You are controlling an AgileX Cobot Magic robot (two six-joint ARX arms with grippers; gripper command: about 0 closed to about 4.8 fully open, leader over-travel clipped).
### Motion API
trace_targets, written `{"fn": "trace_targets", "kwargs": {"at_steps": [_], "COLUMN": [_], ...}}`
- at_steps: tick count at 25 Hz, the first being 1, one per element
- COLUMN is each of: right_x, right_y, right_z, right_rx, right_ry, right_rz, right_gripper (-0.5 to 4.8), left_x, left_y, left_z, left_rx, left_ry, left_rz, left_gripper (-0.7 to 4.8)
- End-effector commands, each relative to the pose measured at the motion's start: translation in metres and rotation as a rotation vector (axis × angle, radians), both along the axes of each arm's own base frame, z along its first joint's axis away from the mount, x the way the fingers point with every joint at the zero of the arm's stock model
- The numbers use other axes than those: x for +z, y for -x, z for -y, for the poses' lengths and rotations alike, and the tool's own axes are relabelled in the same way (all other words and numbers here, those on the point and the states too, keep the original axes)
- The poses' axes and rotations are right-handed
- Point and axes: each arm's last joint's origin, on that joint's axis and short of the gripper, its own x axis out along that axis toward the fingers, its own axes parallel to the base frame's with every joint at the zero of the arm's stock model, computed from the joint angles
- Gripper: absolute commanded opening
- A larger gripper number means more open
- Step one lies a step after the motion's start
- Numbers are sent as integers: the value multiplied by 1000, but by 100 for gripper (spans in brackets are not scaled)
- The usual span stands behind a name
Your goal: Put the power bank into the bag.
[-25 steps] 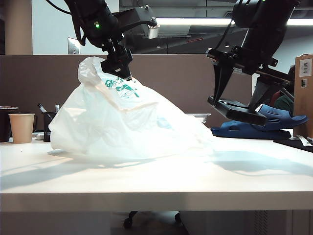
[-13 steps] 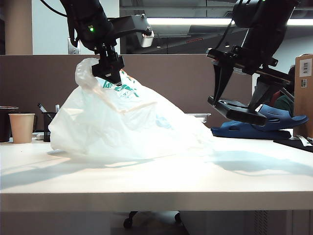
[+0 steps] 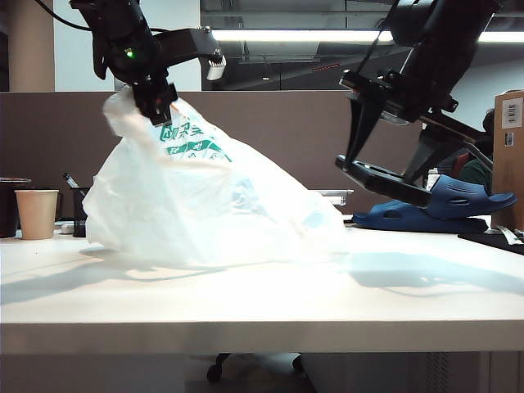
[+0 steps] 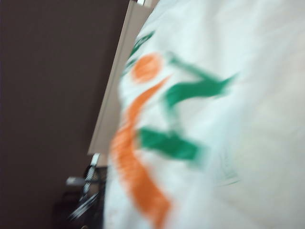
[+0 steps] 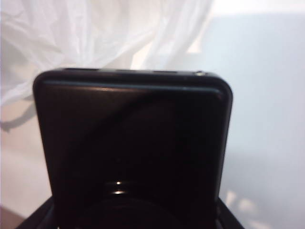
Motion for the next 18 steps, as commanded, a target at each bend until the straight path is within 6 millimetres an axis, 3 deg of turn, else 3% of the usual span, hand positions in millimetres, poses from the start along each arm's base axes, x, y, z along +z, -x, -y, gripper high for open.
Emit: {"fn": "trace_targets", "kwargs": {"at_steps": [1, 12, 18], "right_x": [8, 11, 15], "right_y": [1, 6, 14], "right_z": [-4, -16, -49], "right_rx": [54, 175, 309], "right_ry": [-101, -299, -356], "right_rz": [10, -45, 10], "right_gripper": [147, 147, 142], "left_x": [2, 3, 3], "left_y": [1, 6, 8], "left_z": [3, 15, 17], "left_rx": [-60, -311, -380], "left_ry": [113, 483, 561], "left_rz": [-21, -190, -246], "left_gripper": [-6, -6, -6]}}
